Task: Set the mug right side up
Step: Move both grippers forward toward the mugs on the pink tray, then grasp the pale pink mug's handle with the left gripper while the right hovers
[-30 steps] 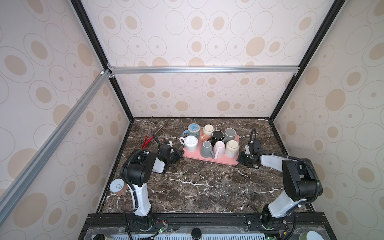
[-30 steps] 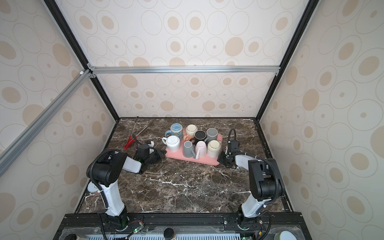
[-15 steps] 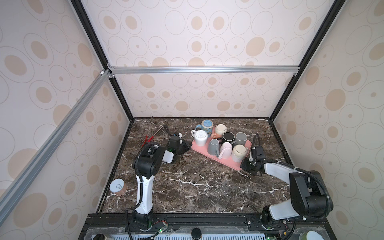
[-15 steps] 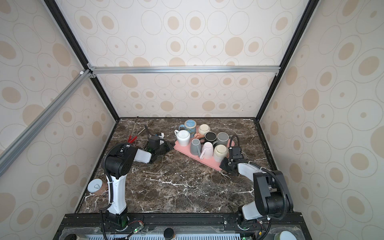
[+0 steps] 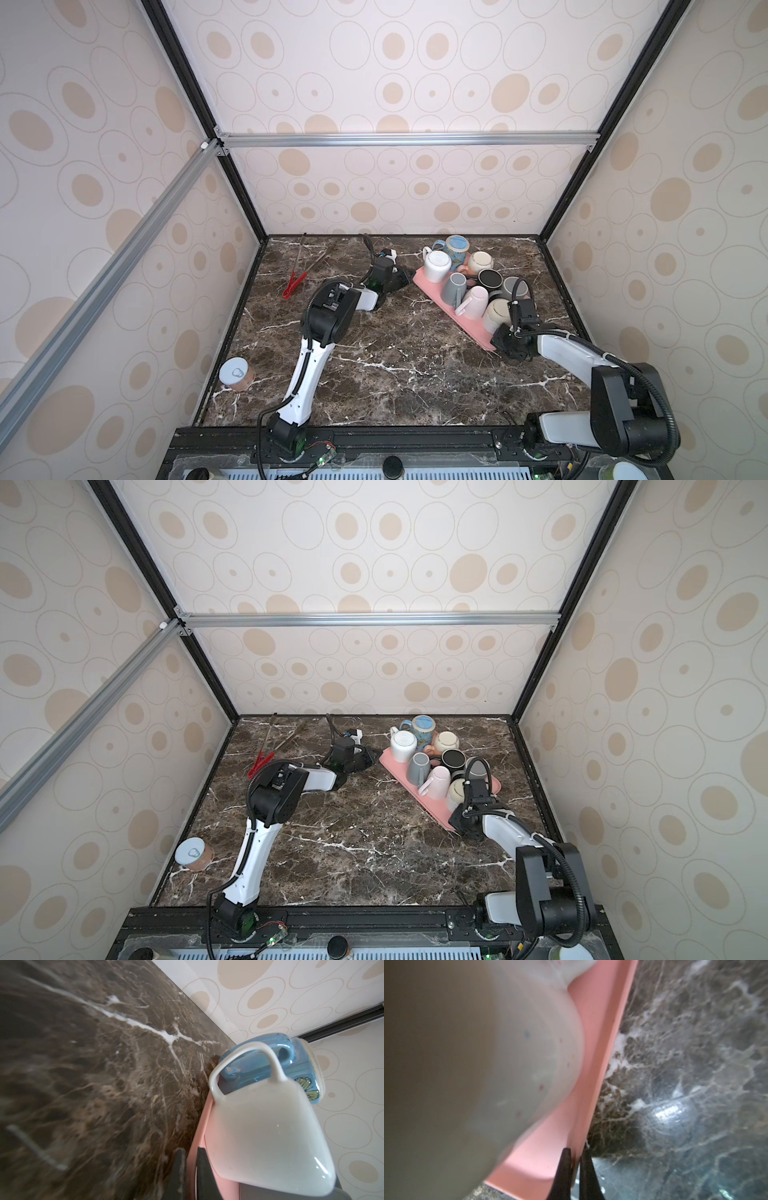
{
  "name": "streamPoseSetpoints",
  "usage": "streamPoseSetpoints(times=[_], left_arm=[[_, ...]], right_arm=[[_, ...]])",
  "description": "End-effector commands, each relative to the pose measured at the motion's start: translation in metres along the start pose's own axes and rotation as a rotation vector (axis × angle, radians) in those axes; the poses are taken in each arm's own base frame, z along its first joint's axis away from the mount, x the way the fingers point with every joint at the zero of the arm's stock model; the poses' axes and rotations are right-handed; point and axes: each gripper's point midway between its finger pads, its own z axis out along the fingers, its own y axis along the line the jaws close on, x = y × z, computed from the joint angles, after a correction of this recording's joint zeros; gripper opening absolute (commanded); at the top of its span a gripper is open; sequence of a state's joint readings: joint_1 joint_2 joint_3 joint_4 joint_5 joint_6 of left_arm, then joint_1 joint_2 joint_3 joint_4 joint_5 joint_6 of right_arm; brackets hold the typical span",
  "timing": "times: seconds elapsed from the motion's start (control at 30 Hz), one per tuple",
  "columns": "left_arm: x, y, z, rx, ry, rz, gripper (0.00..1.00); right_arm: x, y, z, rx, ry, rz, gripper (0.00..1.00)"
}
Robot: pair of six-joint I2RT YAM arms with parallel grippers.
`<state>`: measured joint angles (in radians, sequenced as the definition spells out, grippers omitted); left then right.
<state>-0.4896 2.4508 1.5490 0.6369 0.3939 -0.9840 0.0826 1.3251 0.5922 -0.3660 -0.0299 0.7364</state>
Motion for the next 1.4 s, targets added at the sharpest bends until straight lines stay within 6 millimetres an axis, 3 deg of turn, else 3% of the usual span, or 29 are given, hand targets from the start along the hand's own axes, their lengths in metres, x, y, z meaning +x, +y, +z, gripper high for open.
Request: streamPoseSetpoints(times=[0.0,0.1,0.23,0.43,0.67,0.9,1.03,1.13,1.2,1.37], left_arm=[[0.081,-0.058,0.034,0.128,0.188,-0.011,0.0],[0.084,-0.062,0.043,0.133,0.191,-0.005,0.0],[0.08,-0.064,0.04,0.128,0.178,0.016,0.0],[0.063,-0.067,0.023,0.118,0.131,0.059,0.05],[0.035,-0.085,-0.019,0.107,0.077,0.203,0.16],[0.033,-0.102,-0.054,0.082,0.067,0.387,0.3],[0.055,-0.126,-0.069,0.114,0.065,0.545,0.31],[0.095,-0.156,-0.074,0.148,0.056,0.779,0.4],[0.123,-0.169,-0.072,0.159,0.069,0.908,0.45],[0.16,-0.185,-0.057,0.21,0.13,0.969,0.45]], right_arm=[[0.014,0.036,-0.025,-0.171,0.042,-0.157,0.21],[0.007,0.031,-0.045,-0.15,-0.009,-0.186,0.37],[-0.003,0.026,-0.07,-0.118,-0.074,-0.229,0.48],[-0.011,0.035,-0.093,-0.146,-0.112,-0.258,0.49],[-0.033,0.059,-0.108,-0.175,-0.142,-0.31,0.48],[-0.05,0.08,-0.114,-0.207,-0.162,-0.338,0.48],[-0.059,0.086,-0.116,-0.212,-0.172,-0.342,0.48],[-0.066,0.087,-0.119,-0.213,-0.181,-0.334,0.48],[-0.071,0.087,-0.12,-0.228,-0.18,-0.31,0.48],[-0.076,0.083,-0.119,-0.242,-0.179,-0.281,0.48]])
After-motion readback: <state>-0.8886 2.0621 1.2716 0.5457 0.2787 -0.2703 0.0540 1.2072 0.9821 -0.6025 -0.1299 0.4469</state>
